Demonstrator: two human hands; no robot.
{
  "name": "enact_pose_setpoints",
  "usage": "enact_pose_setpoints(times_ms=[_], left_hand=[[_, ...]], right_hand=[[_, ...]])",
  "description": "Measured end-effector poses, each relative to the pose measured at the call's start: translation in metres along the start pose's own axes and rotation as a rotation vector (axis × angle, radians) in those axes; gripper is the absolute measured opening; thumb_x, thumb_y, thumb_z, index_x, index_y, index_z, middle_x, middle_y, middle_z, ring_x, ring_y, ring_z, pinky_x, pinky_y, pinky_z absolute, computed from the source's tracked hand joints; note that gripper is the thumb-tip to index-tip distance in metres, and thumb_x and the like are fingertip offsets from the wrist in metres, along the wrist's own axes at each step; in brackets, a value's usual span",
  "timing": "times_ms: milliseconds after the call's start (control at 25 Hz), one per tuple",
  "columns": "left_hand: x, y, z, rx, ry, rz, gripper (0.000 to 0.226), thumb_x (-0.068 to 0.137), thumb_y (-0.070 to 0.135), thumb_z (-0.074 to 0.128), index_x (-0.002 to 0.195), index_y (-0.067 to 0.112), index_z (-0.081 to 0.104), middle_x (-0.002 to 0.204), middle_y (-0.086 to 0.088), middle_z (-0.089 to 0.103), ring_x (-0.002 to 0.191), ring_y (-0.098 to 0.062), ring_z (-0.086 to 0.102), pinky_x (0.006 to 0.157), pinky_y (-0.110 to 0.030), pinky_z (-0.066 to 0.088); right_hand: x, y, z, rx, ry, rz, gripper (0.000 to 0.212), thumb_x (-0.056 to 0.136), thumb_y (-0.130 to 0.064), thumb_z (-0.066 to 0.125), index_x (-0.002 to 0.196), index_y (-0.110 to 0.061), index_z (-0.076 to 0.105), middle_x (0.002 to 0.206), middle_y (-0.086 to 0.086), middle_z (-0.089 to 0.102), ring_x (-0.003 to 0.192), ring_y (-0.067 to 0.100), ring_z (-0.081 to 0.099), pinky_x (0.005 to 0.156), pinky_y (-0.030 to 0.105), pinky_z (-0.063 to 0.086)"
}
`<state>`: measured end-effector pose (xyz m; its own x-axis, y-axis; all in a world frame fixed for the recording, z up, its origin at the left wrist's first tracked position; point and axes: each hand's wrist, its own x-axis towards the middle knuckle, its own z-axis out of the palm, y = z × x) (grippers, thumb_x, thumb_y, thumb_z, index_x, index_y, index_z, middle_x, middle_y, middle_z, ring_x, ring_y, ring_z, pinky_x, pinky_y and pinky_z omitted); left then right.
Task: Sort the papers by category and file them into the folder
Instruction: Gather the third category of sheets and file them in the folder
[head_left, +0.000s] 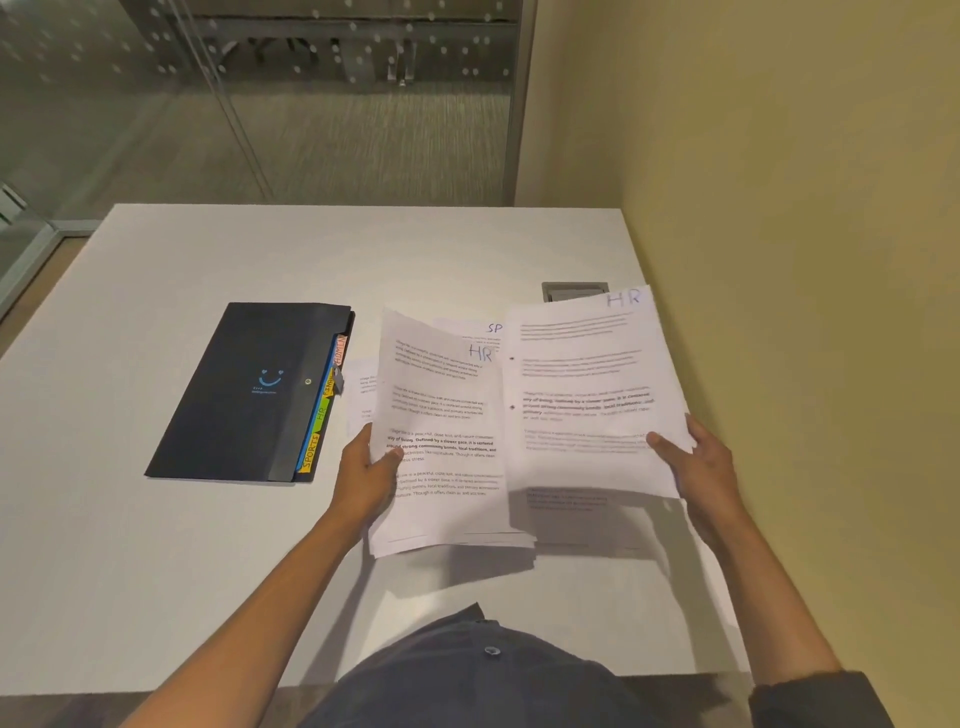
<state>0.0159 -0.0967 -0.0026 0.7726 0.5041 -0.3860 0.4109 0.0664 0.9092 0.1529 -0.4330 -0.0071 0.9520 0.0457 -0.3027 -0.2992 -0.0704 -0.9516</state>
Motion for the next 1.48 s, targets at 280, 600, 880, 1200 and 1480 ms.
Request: enact_pose_setpoints(times_ms=[280,600,880,1200,1480], left_hand=[[-0.009,0.015,0.019,-0.187,-0.121,-0.042,0.035,0.093,-0.001,0.053,0.108,0.03,0.06,0.099,0.011,0.072,0.099,-0.02,0.068,0.088,-0.042,0.053],[-0.01,0.014,0.036,-0.114,-0.131,0.076,0.031,0.098,0.038,0.046,0.127,0.03,0.055,0.125,0.013,0.062,0.116,-0.011,0.058,0.102,-0.036,0.044],[-0.01,-0.003,0.023,-0.002,-0.17,0.025,0.035,0.095,0.005,0.053,0.124,0.025,0.055,0.118,0.006,0.065,0.109,-0.016,0.062,0.097,-0.042,0.049],[-0.01,-0.012,0.002,-0.128,-0.144,-0.13,0.032,0.09,0.002,0.06,0.117,0.019,0.062,0.106,0.006,0.07,0.102,-0.02,0.067,0.093,-0.04,0.051],[-0.005,-0.017,-0.037,-0.093,-0.035,-0.143,0.03,0.091,-0.003,0.055,0.114,0.015,0.059,0.107,-0.004,0.067,0.092,-0.019,0.066,0.085,-0.037,0.052]], right_hand=[[-0.024,0.02,0.038,-0.101,-0.312,0.147,0.038,0.091,-0.011,0.067,0.128,-0.019,0.06,0.119,-0.001,0.071,0.104,0.011,0.068,0.075,0.016,0.054],[-0.035,0.02,0.067,-0.105,-0.315,0.105,0.044,0.085,-0.006,0.073,0.126,-0.016,0.062,0.118,-0.001,0.072,0.107,0.017,0.069,0.087,0.026,0.055],[-0.042,0.03,0.083,-0.037,-0.343,0.207,0.036,0.087,-0.008,0.07,0.122,-0.014,0.065,0.116,0.0,0.073,0.101,0.013,0.07,0.073,0.016,0.055],[-0.034,0.048,0.113,-0.078,-0.385,0.294,0.036,0.096,-0.01,0.06,0.132,-0.012,0.058,0.123,-0.002,0.067,0.114,0.014,0.062,0.086,0.018,0.047],[-0.021,0.055,0.149,-0.111,-0.343,0.376,0.026,0.09,-0.041,0.064,0.102,-0.019,0.065,0.095,0.003,0.063,0.073,0.018,0.059,0.06,0.025,0.047]])
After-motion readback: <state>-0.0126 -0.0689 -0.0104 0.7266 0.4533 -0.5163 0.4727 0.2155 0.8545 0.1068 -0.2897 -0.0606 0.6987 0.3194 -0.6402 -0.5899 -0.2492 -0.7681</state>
